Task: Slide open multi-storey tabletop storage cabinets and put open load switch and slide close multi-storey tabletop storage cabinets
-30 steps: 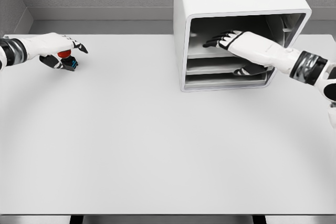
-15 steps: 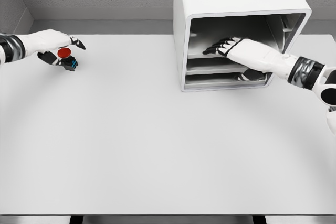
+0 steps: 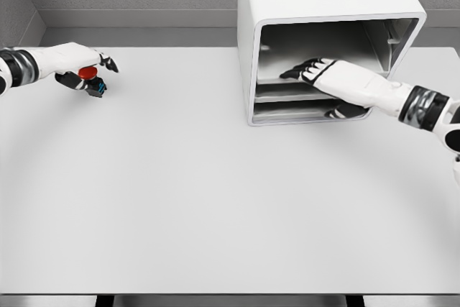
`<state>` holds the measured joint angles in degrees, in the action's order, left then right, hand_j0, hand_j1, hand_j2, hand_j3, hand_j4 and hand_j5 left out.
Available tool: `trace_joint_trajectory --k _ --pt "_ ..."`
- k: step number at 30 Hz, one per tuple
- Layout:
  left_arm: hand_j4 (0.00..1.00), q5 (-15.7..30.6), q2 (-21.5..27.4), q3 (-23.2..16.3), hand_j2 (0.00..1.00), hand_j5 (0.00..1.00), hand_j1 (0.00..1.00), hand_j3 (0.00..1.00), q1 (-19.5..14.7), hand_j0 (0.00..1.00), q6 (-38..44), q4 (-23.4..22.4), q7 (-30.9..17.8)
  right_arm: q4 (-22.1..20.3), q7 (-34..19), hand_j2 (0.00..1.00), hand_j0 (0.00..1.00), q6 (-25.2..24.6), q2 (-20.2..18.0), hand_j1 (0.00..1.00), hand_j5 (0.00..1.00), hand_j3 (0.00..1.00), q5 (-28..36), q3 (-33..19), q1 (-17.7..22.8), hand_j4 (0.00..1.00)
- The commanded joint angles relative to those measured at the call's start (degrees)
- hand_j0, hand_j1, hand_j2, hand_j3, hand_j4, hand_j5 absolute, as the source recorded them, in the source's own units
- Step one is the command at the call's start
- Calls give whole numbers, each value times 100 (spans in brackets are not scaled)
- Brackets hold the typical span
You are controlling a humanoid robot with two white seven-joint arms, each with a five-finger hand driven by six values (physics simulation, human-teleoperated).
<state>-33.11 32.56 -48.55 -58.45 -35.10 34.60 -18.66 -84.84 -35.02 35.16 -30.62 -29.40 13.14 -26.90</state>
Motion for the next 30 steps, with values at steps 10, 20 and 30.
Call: trace_joint_trajectory --k 10,20,30 --pt "51 -55 22 4 51 51 51 51 0 51 10 -68 -6 -332 2 98 98 -16 -252 98 98 98 65 -206 229 98" --pt "45 -20 22 21 45 45 45 45 -35 45 10 -33 2 -472 2 98 98 -16 -419 98 98 98 66 -312 439 98" --pt "46 33 119 30 46 46 46 46 -53 46 10 64 2 -631 2 99 99 -16 -507 99 99 99 118 -663 703 99"
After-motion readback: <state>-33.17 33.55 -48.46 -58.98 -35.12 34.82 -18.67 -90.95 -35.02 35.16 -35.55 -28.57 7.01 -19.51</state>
